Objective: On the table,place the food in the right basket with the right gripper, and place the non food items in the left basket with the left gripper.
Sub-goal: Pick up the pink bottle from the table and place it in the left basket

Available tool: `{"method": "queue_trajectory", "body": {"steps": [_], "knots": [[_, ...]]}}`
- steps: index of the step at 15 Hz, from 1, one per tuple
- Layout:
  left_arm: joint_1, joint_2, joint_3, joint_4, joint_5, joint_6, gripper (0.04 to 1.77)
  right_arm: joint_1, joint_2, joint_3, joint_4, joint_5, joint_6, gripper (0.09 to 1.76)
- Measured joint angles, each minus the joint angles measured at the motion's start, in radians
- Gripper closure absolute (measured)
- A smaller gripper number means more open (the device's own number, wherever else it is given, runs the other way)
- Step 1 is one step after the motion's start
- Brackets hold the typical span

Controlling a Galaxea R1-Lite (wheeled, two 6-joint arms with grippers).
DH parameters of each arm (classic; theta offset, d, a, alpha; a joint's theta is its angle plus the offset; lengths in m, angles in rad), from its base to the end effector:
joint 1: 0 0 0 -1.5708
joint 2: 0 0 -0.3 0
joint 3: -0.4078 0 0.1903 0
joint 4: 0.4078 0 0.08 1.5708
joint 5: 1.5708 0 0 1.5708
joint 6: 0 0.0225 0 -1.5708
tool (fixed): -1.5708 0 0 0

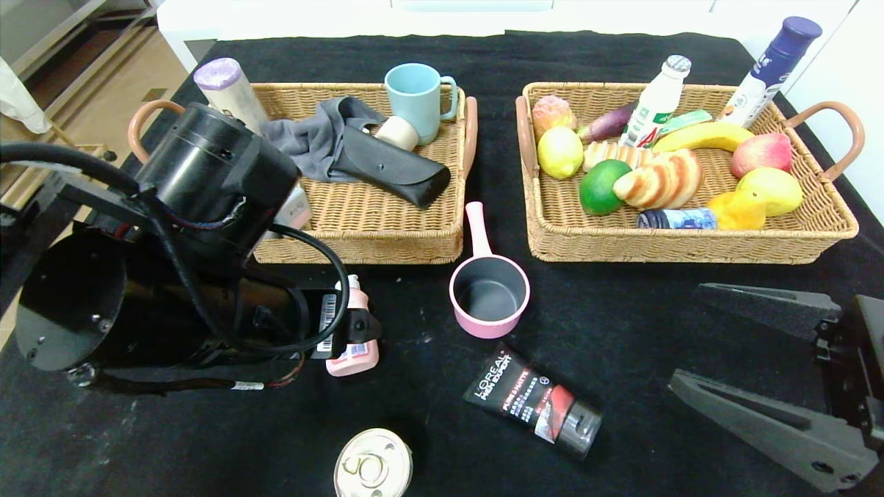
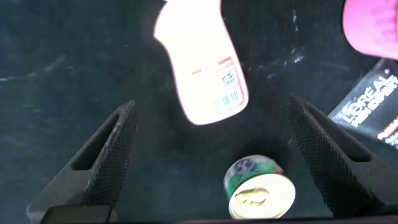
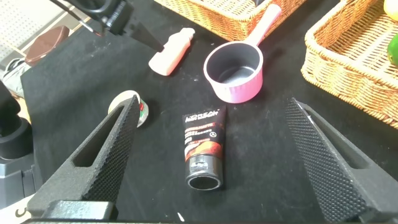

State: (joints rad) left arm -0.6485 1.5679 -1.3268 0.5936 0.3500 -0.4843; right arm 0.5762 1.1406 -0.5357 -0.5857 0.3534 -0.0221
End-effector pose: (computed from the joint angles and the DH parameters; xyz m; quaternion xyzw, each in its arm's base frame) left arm 0.2077 -0.1477 0.2566 -0.0284 0.3781 -0.0466 0.9242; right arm 0.1321 0.0951 0.2335 -0.0109 0.0046 0.4483 0.8938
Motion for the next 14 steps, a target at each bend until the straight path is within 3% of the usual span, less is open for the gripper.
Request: {"method": "queue_trajectory", "body": {"steps": [4,7,11,14], "knots": [[0.01,0.05,-0.022,0.001,-0.007,-0.035,0.09,0.0,0.003,0.003,0.0,0.0,-0.001,0.14],[0.041,0.073,-0.039,0.001,-0.056,-0.036,0.09,0.0,0.005,0.003,0.0,0.0,0.0,0.14],[0.076,0.096,-0.047,0.001,-0.062,-0.031,0.09,0.0,0.013,0.004,0.0,-0.001,0.0,0.14],[0.097,0.108,-0.044,-0.001,-0.102,-0.03,0.09,0.0,0.02,0.005,0.0,-0.001,0.0,0.14]]}}
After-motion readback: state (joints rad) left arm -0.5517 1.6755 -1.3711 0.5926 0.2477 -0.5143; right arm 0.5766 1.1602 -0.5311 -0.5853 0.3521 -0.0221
